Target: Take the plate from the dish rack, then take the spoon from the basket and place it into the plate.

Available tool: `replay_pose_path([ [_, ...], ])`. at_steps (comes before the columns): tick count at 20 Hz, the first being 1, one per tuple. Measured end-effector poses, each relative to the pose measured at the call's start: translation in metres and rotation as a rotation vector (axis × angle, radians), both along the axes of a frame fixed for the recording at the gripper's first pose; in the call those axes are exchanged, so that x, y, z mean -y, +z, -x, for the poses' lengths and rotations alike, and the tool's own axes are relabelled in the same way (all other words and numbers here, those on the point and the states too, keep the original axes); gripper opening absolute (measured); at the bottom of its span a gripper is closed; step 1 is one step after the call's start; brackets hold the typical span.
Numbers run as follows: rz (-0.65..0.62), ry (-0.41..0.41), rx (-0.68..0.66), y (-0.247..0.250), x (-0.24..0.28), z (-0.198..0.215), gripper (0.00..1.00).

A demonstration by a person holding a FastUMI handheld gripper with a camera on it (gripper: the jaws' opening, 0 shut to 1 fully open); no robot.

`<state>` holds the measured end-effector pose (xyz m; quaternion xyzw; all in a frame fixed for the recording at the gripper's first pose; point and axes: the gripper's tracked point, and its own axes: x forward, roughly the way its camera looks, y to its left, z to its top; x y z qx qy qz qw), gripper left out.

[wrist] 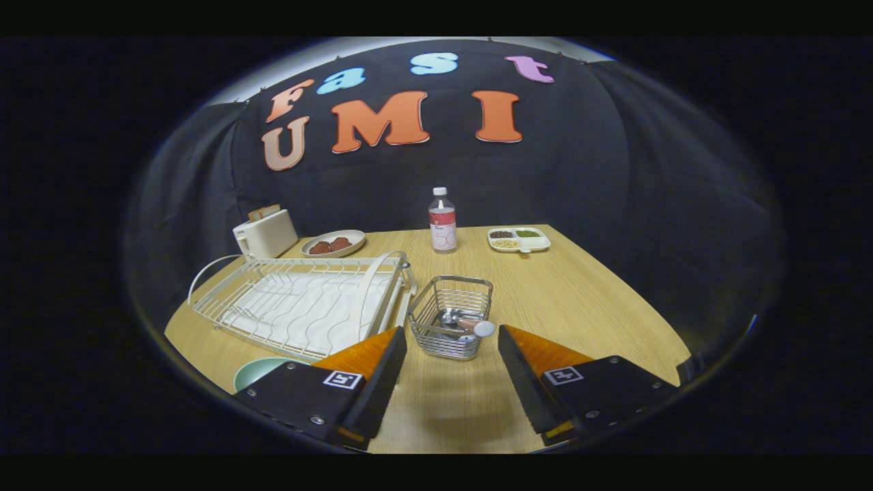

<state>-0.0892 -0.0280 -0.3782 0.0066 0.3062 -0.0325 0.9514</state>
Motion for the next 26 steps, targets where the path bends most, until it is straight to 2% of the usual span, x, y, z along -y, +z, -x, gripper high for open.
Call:
replay_pose_path([
  [3, 0.018, 0.020, 0.027, 0.002, -0.003, -0.008, 0.78],
  [5, 0.036, 0.022, 0.027, -0.002, -0.001, -0.012, 0.69],
  [6, 0.042, 0.023, 0.029, -0.002, 0.001, -0.014, 0.60],
  [7, 0.045, 0.021, 0.036, -0.001, 0.002, -0.017, 0.55],
  [10, 0.062, 0.011, 0.032, -0.003, 0.009, -0.022, 0.33],
  [11, 0.069, 0.004, 0.027, -0.004, 0.011, -0.024, 0.29],
  [12, 0.059, 0.002, 0.023, -0.004, 0.011, -0.026, 0.21],
  [17, 0.033, 0.013, 0.014, 0.008, 0.006, -0.030, 0.16],
  [26, 0.003, 0.017, 0.076, 0.068, 0.011, -0.039, 0.11],
])
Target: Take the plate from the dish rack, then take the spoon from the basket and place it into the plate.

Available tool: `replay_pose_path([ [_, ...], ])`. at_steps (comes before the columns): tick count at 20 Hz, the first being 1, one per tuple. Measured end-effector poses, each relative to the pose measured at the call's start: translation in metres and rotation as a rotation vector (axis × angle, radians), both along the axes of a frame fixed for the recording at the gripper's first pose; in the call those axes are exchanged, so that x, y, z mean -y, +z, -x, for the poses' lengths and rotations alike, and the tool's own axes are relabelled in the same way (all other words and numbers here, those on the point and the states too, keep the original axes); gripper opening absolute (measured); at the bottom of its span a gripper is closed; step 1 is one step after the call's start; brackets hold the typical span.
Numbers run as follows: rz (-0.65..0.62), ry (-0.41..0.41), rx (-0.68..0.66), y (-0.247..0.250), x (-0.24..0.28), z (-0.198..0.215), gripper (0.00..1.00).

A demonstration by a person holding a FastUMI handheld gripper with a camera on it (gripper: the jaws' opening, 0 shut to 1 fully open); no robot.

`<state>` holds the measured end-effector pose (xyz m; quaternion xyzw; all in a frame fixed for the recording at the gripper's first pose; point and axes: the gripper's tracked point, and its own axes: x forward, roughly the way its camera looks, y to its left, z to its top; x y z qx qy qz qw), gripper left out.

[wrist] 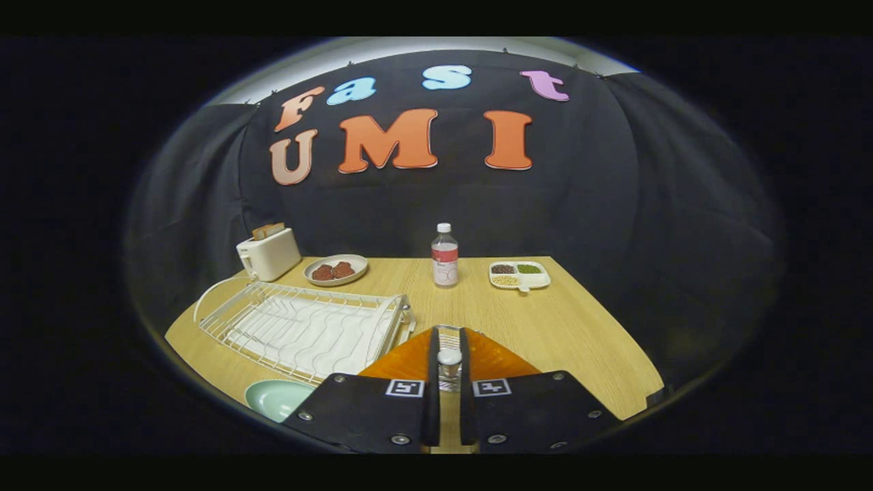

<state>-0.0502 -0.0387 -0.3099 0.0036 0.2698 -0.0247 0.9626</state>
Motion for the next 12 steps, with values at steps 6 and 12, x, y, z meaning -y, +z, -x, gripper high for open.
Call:
replay_pose_path([
  [6, -0.035, 0.011, 0.043, 0.049, 0.000, 0.006, 0.11],
  [12, -0.056, 0.084, 0.082, 0.095, -0.017, 0.018, 0.11],
])
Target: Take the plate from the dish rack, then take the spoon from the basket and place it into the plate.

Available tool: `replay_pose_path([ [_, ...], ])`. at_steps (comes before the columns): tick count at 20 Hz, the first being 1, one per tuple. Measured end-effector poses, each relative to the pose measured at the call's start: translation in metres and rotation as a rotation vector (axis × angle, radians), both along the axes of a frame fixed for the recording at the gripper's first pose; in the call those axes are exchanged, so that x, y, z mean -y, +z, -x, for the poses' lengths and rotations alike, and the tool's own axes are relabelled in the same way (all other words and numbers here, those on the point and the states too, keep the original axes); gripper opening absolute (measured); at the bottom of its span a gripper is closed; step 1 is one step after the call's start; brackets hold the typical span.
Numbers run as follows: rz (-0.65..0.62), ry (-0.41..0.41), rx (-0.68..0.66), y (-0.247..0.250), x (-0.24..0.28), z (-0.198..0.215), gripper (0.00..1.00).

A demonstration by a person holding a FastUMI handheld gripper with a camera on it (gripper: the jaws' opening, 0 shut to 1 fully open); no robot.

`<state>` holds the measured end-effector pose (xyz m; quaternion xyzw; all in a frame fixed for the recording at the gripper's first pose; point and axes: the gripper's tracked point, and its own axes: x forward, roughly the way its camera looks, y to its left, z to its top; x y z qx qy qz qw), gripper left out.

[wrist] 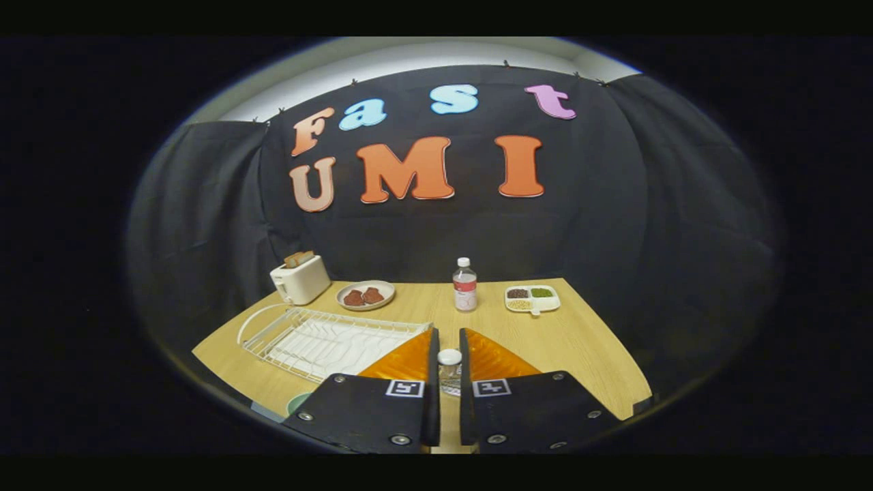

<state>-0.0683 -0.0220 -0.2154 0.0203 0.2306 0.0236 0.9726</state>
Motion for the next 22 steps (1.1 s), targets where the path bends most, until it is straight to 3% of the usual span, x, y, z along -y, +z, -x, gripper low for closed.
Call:
replay_pose_path([
  [10, -0.059, 0.175, -0.032, 0.012, -0.061, 0.037, 0.11],
  [22, -0.146, 0.312, -0.117, -0.035, -0.120, 0.062, 0.11],
])
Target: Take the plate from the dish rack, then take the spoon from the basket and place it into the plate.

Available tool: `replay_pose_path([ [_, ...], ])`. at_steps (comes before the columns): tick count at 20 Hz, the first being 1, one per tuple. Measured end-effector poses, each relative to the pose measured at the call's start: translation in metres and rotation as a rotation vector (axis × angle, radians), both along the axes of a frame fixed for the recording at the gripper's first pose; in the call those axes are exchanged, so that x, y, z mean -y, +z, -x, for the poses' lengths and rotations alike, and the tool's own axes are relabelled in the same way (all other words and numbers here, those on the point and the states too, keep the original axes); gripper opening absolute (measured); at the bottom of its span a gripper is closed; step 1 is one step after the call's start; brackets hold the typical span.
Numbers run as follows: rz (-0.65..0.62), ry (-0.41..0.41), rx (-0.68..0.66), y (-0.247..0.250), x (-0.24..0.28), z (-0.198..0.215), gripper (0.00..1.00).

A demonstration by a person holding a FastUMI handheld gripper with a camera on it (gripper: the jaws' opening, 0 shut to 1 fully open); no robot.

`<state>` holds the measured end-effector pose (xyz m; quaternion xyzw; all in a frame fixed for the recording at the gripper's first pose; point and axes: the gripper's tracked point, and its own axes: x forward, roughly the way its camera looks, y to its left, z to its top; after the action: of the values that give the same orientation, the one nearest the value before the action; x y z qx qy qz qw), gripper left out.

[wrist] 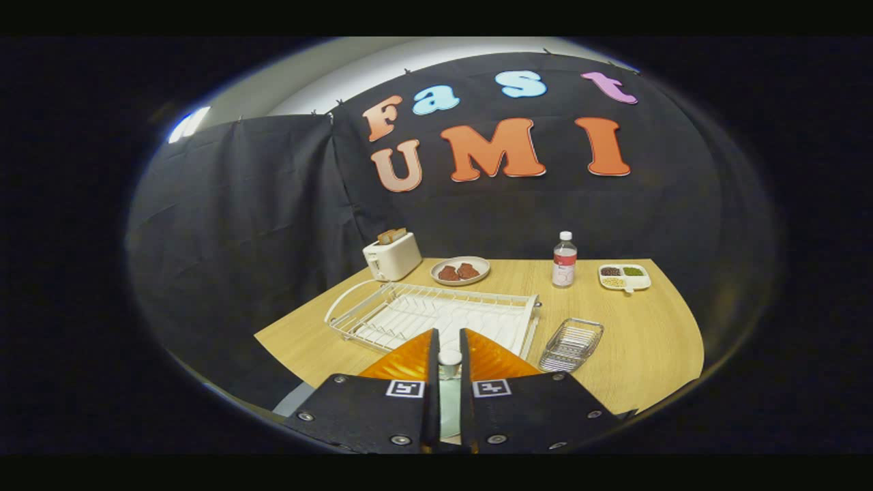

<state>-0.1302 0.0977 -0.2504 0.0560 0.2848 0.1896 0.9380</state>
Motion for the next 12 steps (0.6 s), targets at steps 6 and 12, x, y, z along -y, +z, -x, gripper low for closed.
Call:
replay_pose_path([
  [6, -0.027, 0.041, -0.068, -0.037, -0.025, 0.010, 0.11],
  [12, -0.009, 0.084, -0.075, -0.058, -0.036, 0.019, 0.11],
])
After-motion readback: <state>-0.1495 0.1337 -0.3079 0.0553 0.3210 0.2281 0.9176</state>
